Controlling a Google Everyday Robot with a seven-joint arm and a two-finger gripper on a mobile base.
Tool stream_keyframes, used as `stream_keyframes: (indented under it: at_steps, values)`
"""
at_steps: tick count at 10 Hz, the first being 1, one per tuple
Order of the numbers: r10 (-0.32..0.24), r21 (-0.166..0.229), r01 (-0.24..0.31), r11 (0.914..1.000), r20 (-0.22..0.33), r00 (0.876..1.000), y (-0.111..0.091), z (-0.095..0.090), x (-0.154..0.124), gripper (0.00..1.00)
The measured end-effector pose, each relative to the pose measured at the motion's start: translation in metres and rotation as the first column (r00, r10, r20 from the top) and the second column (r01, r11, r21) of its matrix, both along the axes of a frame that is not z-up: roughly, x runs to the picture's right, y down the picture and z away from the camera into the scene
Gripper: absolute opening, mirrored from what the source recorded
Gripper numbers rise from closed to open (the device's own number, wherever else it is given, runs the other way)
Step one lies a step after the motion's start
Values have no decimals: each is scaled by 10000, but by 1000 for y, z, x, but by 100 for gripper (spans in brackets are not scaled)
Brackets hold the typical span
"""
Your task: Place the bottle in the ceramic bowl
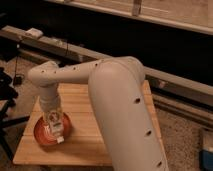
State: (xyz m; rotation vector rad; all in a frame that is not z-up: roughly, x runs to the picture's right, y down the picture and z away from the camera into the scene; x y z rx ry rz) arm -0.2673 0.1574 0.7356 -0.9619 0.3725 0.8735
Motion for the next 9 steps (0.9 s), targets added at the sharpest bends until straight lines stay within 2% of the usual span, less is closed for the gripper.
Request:
stream_keyframes:
  at_steps: [9]
  values:
    - [59, -95, -58, 9999, 99, 9999, 0, 0, -1, 70]
